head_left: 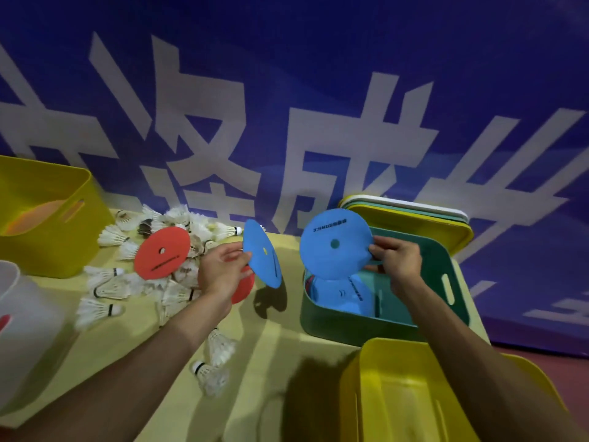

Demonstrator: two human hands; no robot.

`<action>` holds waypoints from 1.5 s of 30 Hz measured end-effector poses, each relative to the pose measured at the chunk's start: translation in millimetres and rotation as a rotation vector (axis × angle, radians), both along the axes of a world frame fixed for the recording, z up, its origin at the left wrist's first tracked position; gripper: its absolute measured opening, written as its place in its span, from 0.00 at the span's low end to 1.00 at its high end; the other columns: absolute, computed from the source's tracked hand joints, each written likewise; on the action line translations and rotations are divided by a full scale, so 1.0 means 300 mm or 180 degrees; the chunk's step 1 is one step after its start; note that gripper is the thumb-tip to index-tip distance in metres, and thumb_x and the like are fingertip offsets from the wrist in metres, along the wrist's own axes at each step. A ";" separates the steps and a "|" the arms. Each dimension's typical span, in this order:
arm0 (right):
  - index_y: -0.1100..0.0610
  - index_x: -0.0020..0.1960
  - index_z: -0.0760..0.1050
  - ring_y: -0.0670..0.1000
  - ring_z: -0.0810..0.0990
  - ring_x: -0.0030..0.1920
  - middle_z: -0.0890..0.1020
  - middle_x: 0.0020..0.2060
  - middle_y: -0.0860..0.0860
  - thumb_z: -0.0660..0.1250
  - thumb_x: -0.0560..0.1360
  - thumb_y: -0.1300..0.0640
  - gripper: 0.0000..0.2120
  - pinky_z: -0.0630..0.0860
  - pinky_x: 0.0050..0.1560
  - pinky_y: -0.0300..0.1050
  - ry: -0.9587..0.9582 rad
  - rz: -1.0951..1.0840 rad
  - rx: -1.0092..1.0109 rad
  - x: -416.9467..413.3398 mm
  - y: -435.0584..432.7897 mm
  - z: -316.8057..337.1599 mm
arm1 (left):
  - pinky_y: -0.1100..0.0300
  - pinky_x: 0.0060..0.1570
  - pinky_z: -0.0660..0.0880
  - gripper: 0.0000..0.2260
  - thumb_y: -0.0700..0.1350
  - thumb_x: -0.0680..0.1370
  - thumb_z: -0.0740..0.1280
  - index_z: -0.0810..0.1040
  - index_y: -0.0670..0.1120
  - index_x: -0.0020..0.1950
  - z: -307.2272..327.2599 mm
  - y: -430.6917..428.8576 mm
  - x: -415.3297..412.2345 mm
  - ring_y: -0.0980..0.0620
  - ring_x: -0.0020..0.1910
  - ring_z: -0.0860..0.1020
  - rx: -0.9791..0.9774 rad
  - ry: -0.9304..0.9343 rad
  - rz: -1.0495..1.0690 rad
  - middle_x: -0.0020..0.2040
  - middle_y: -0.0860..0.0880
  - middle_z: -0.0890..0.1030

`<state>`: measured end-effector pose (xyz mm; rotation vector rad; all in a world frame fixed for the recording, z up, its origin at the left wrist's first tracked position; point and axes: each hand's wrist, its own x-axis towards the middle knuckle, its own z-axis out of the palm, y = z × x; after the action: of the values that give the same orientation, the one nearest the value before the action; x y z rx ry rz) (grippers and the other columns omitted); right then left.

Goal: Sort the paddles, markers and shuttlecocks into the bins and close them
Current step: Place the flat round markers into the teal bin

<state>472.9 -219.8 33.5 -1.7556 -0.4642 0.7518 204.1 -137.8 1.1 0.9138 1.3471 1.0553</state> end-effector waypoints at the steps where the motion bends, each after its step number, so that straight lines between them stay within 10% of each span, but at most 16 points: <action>1: 0.65 0.55 0.79 0.53 0.83 0.41 0.83 0.46 0.57 0.67 0.74 0.69 0.10 0.82 0.37 0.49 0.0062 -0.0111 -0.0038 0.032 -0.019 -0.013 | 0.58 0.40 0.82 0.09 0.35 0.73 0.71 0.80 0.43 0.52 0.005 -0.006 0.013 0.48 0.46 0.82 0.0004 0.0008 0.0007 0.51 0.41 0.82; 18: 0.67 0.54 0.78 0.58 0.82 0.39 0.81 0.47 0.62 0.67 0.74 0.71 0.10 0.82 0.28 0.46 -0.0069 0.0349 -0.1316 0.077 0.050 -0.271 | 0.57 0.42 0.82 0.09 0.35 0.76 0.69 0.79 0.43 0.55 0.064 -0.037 -0.028 0.48 0.47 0.83 0.0112 0.0104 -0.0205 0.48 0.43 0.82; 25: 0.65 0.61 0.76 0.58 0.80 0.48 0.80 0.54 0.60 0.64 0.74 0.66 0.16 0.79 0.48 0.49 -0.1291 0.1129 -0.2303 0.134 0.016 -0.279 | 0.61 0.39 0.81 0.08 0.36 0.76 0.69 0.79 0.45 0.54 0.098 -0.039 0.000 0.50 0.43 0.83 0.0183 -0.0002 -0.0364 0.48 0.44 0.82; 34: 0.61 0.62 0.74 0.53 0.81 0.46 0.80 0.53 0.57 0.64 0.78 0.56 0.14 0.82 0.44 0.48 -0.0010 0.1387 -0.0504 0.003 0.049 -0.102 | 0.58 0.39 0.81 0.08 0.35 0.74 0.70 0.79 0.44 0.51 0.205 -0.059 0.158 0.50 0.45 0.84 0.0251 -0.0566 -0.0652 0.50 0.41 0.83; 45: 0.61 0.54 0.77 0.53 0.83 0.39 0.84 0.43 0.58 0.70 0.73 0.66 0.10 0.82 0.35 0.47 0.0810 0.0451 -0.0139 0.096 -0.039 -0.009 | 0.53 0.46 0.82 0.09 0.36 0.74 0.71 0.78 0.45 0.52 0.186 -0.091 0.313 0.50 0.49 0.83 0.0000 -0.0321 -0.1201 0.52 0.44 0.83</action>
<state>501.6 -231.5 30.8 -1.6508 -0.4040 1.0777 297.9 -165.2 56.8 1.0515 1.0395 0.7978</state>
